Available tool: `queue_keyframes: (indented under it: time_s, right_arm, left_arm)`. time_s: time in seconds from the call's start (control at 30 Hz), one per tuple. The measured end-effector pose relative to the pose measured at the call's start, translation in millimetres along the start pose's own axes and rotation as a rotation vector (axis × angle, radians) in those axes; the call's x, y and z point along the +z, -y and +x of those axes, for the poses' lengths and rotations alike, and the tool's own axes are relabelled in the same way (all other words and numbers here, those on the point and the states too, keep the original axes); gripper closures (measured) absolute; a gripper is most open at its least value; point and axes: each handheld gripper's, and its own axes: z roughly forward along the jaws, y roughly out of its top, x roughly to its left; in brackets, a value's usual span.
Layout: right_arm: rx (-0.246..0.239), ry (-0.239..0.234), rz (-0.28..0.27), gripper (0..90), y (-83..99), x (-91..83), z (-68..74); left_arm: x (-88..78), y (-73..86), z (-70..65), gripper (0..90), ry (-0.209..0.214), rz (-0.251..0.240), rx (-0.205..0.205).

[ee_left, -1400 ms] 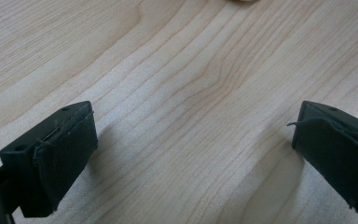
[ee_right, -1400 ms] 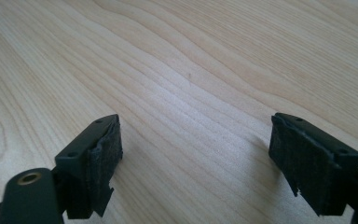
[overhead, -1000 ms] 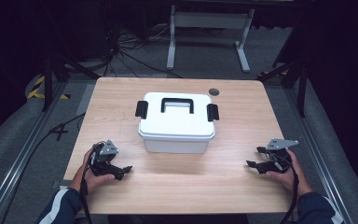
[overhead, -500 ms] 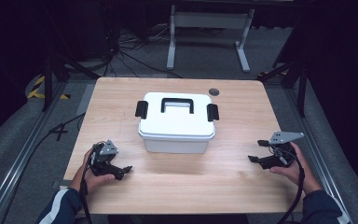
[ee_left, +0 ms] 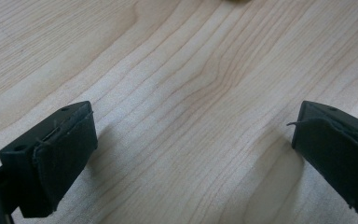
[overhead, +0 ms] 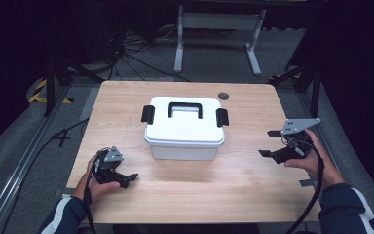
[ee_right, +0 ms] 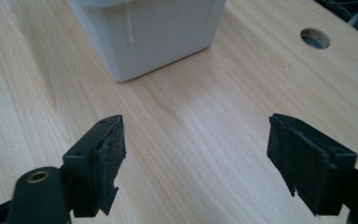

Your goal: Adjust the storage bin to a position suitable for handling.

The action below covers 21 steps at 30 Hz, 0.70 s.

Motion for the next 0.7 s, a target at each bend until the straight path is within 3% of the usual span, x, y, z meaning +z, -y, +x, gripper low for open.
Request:
queue_keyframes:
  time_s: [0.5, 0.7]
  right_arm:
    - [-0.115, -0.014, 0.030, 23.1, -87.6, -10.6, -5.1]
    - [-0.141, -0.035, 0.056, 22.8, -123.0, 0.4, -9.6]
  left_arm:
    - [0.0, 0.0, 0.0, 0.4, -0.001, -0.001, 0.000]
    - [-0.1, 0.1, -0.2, 0.4, 0.000, 0.001, -0.003]
